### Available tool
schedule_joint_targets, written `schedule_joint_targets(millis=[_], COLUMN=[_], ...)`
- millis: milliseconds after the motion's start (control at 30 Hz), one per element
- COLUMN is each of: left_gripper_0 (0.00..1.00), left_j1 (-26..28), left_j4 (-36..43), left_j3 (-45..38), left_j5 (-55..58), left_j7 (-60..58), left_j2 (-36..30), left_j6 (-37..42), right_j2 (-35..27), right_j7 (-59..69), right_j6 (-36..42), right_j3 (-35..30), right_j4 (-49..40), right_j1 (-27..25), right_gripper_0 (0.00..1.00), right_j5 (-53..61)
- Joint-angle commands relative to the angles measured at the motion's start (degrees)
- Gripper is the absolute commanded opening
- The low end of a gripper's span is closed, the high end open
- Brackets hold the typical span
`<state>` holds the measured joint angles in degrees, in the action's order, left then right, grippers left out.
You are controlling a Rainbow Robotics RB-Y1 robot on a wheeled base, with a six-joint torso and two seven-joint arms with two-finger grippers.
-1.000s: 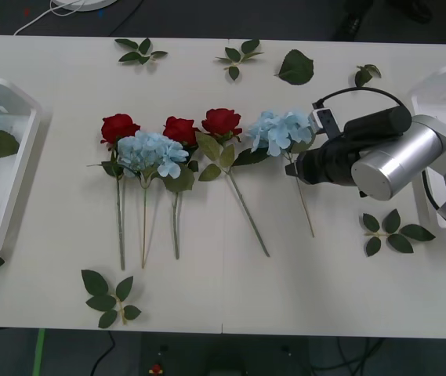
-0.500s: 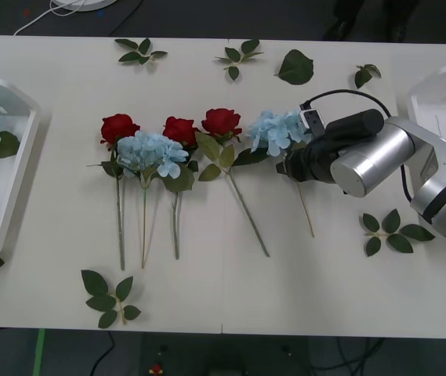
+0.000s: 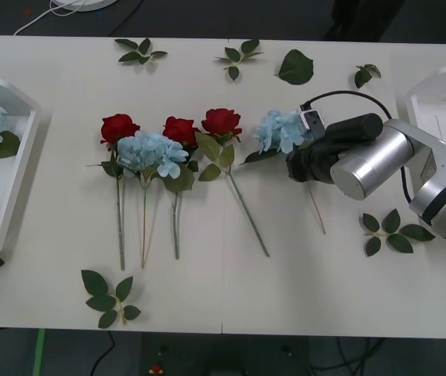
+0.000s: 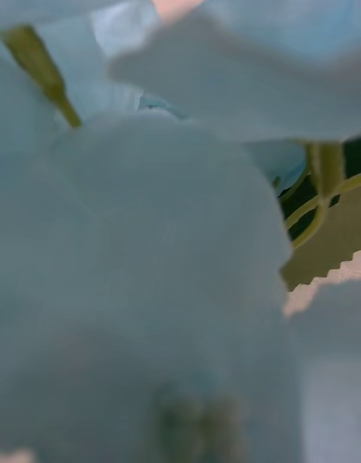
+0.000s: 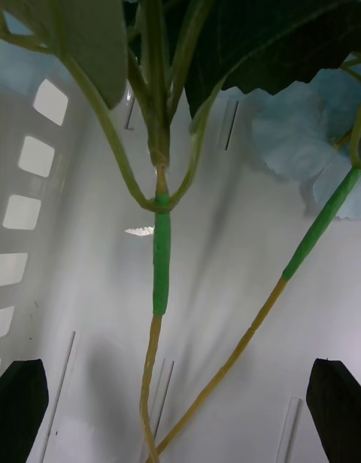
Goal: Place the red flowers into the right box and the blue flowers into the left box. If a person shows an open palm, hand one flower to the person first, then continue sorting.
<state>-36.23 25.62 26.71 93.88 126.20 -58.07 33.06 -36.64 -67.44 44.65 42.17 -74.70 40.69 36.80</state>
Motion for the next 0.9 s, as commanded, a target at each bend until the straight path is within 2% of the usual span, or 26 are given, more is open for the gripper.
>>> schedule_joint_targets(millis=[33, 233, 667, 900], left_gripper_0=[1.0, 1.0, 1.0, 1.0], left_j1=[1.0, 0.9, -3.6, -7.7], left_j4=[1.0, 1.4, 2.9, 2.9], left_j3=[-1.0, -3.8, -10.0, -12.7], left_j5=[0.1, -0.3, -7.5, -12.0], left_j7=[5.4, 6.2, 7.3, 7.7], left_j2=[0.1, -0.9, -8.8, -12.0], left_j6=[-0.9, 2.4, 28.1, 40.7], right_j2=[1.6, 1.7, 0.9, -2.0], right_j7=[-1.3, -1.3, -1.7, -1.9], right_j6=[-0.7, -1.0, -2.6, -3.2], right_j3=[0.5, 0.5, 0.4, -4.6], right_j4=[-0.2, -0.2, -0.7, -7.5], right_j1=[2.6, 2.6, 2.5, -0.2], right_gripper_0=[0.0, 0.0, 0.0, 0.0], right_j5=[-0.6, -0.7, -0.1, 0.8])
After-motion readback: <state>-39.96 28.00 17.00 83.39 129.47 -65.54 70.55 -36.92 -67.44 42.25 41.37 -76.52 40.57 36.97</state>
